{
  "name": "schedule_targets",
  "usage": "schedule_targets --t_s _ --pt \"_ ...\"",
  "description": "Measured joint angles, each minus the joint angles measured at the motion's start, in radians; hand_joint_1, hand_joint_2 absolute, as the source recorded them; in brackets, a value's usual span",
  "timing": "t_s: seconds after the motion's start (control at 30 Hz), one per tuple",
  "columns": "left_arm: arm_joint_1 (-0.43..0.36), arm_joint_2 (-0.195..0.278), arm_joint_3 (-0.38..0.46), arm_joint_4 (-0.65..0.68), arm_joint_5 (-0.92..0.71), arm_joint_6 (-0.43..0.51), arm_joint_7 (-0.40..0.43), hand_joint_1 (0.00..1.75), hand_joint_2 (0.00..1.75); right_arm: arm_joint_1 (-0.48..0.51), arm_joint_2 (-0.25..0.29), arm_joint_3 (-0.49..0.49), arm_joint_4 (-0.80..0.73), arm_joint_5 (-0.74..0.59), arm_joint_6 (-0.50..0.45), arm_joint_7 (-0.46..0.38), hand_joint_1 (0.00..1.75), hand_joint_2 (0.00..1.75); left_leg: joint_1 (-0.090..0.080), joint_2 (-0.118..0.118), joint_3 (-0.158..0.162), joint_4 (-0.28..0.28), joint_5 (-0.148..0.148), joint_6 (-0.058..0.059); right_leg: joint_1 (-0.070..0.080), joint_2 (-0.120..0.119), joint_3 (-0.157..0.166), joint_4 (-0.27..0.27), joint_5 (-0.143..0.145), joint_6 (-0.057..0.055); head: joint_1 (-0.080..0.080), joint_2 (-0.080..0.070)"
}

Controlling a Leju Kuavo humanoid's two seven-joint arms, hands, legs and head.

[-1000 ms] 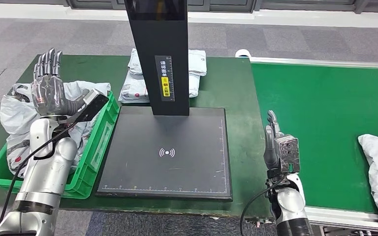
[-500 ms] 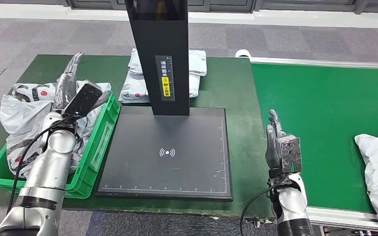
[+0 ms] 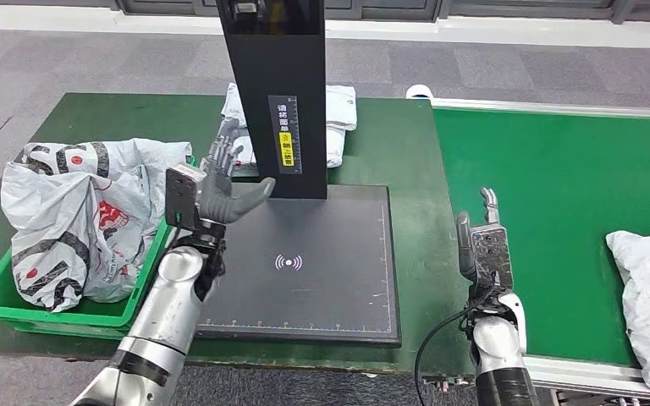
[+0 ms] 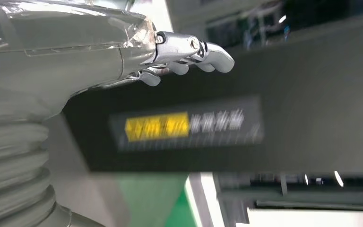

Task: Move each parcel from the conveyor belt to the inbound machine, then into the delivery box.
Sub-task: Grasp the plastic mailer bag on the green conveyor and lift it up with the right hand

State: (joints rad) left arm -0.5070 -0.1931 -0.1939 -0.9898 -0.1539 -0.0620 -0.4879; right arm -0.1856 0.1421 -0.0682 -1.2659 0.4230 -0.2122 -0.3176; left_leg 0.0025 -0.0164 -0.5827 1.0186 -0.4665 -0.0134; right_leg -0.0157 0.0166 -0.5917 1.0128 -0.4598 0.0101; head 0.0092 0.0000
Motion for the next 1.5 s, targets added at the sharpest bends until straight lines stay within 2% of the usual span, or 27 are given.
schedule_targets --t_s 0.23,0.37,0.47,0.63,0.73,1.0,1.3,1.33,1.37,1.47,1.5 --pt "0.011 -0.066 -0.068 0.117 0.049 0.056 -0.015 0.0 1.75 -0.006 -0.07 -0.068 0.12 0.324 -0.298 0.151 0.0 1.75 0.0 -0.001 0.0 0.0 0.0 0.0 0.0 -0.001 0.0 0.0 0.0 0.0 0.0 0.0" --pt "0.011 -0.079 -0.092 0.174 0.049 0.092 -0.03 0.0 1.75 -0.008 -0.124 -0.136 0.219 0.456 -0.395 0.219 0.0 1.75 0.0 -0.001 -0.001 0.0 0.0 0.0 0.0 -0.002 0.0 0.0 0.0 0.0 0.0 0.0" --pt "0.011 -0.085 -0.102 0.2 0.049 0.098 -0.035 0.0 1.75 -0.007 -0.148 -0.167 0.268 0.508 -0.417 0.258 0.0 1.75 0.0 -0.001 -0.001 0.0 0.0 0.0 0.0 -0.001 -0.001 0.0 0.0 0.0 0.0 0.0" --pt "0.011 -0.091 -0.113 0.226 0.048 0.099 -0.036 0.0 1.75 0.008 -0.193 -0.227 0.347 0.677 -0.451 0.439 0.0 1.75 0.0 -0.002 -0.001 0.0 0.0 0.001 0.0 -0.003 -0.001 0.0 0.0 0.001 0.0 0.0" --pt "0.011 -0.091 -0.114 0.238 0.043 0.098 -0.036 0.0 1.75 0.027 -0.22 -0.286 0.399 0.754 -0.459 0.499 0.0 1.75 0.0 -0.003 -0.002 0.0 0.0 0.001 0.0 -0.003 -0.001 0.0 -0.001 0.001 0.0 0.0" --pt "0.011 -0.091 -0.114 0.258 0.031 0.103 -0.037 0.0 1.75 0.04 -0.243 -0.413 0.506 0.822 -0.425 0.548 0.0 1.75 0.0 -0.002 -0.002 0.0 -0.001 0.001 -0.001 -0.003 -0.001 0.0 -0.001 0.001 0.0 0.0" --pt "0.013 -0.083 -0.114 0.261 0.026 0.114 -0.039 0.0 1.75 0.022 -0.26 -0.492 0.606 0.809 -0.42 0.536 0.0 1.75 0.0 -0.002 -0.002 0.0 -0.001 0.001 0.0 -0.003 0.0 0.0 -0.001 0.001 0.0 0.0" --pt "0.014 -0.081 -0.114 0.261 0.024 0.115 -0.039 0.0 1.75 0.019 -0.262 -0.499 0.616 0.802 -0.419 0.533 0.04 1.75 0.0 -0.002 -0.002 0.0 -0.001 0.001 0.0 -0.003 0.0 0.0 -0.001 0.001 0.0 0.0" --pt "0.015 -0.079 -0.114 0.26 0.023 0.116 -0.039 0.0 1.75 0.016 -0.265 -0.507 0.626 0.797 -0.414 0.531 0.23 1.75 0.0 -0.002 -0.002 0.0 -0.001 0.001 0.0 -0.003 0.0 0.0 -0.001 0.001 0.0 0.0" --pt "0.019 -0.071 -0.112 0.258 0.019 0.115 -0.039 0.0 1.75 0.008 -0.274 -0.534 0.664 0.792 -0.356 0.546 1.49 1.75 0.0 -0.002 -0.001 0.0 -0.001 0.001 0.0 -0.002 0.001 -0.001 -0.001 0.001 0.0 0.0" --pt "0.019 -0.069 -0.112 0.258 0.017 0.114 -0.039 0.0 1.75 0.004 -0.278 -0.546 0.678 0.79 -0.325 0.551 1.75 1.75 0.001 -0.001 0.0 0.0 -0.001 0.001 0.001 -0.002 0.002 -0.001 -0.001 0.001 0.0 0.0"
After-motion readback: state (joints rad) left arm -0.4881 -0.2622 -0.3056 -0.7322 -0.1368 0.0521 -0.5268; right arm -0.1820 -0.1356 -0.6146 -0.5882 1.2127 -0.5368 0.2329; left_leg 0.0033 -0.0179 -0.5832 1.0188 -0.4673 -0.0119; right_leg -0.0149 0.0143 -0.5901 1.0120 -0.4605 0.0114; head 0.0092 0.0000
